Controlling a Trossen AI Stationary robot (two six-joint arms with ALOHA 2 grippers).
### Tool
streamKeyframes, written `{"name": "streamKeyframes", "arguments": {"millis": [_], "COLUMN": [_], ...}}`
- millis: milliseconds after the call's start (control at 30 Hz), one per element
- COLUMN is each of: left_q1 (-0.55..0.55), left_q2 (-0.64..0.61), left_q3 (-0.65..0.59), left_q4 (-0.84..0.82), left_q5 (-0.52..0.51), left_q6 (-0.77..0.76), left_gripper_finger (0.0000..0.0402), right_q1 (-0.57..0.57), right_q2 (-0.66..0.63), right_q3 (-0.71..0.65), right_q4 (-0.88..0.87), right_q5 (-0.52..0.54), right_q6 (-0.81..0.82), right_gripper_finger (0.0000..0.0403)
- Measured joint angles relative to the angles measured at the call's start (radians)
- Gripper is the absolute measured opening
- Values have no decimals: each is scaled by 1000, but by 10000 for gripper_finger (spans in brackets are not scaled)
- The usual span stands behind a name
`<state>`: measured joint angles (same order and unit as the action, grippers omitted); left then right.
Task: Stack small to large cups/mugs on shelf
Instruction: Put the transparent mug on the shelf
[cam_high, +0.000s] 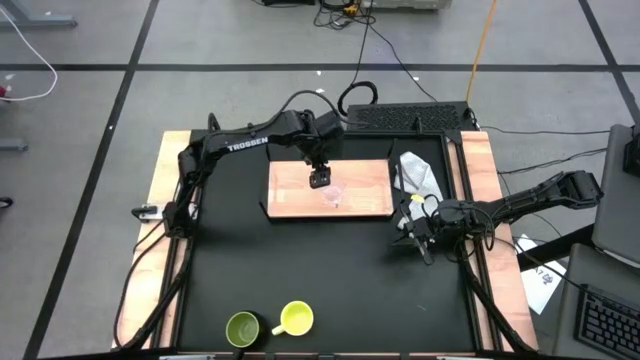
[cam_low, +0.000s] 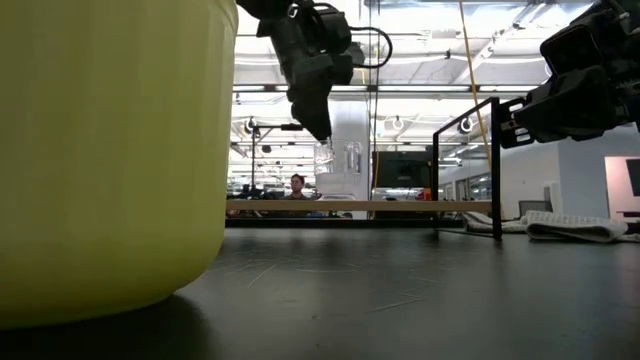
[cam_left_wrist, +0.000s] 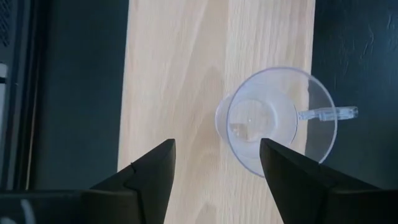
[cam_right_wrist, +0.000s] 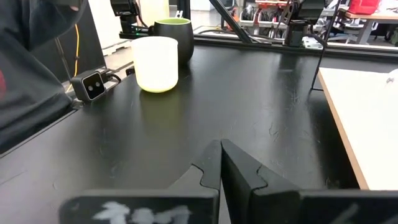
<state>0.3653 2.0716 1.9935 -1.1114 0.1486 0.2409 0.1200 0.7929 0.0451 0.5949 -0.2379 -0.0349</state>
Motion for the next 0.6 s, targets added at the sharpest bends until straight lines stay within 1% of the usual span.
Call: {"name": "streamKeyframes", "arguments": {"millis": [200, 433, 600], "left_q1": [-4, -7, -7], "left_q2": [0, 0, 0], "left_q3": [-26, -61, -79], "left_q4": [6, 68, 76], "left_q5": [0, -11, -14], "left_q6": [-11, 0, 1], "left_gripper_finger": [237, 237, 237], "right_q1": [0, 0, 0], "right_q2": [0, 0, 0], "right_q3": [0, 0, 0], "right_q4": [6, 6, 6], "right_q5": [0, 0, 0], "right_q6": [1, 16, 16], "right_gripper_finger": [0, 0, 0]}}
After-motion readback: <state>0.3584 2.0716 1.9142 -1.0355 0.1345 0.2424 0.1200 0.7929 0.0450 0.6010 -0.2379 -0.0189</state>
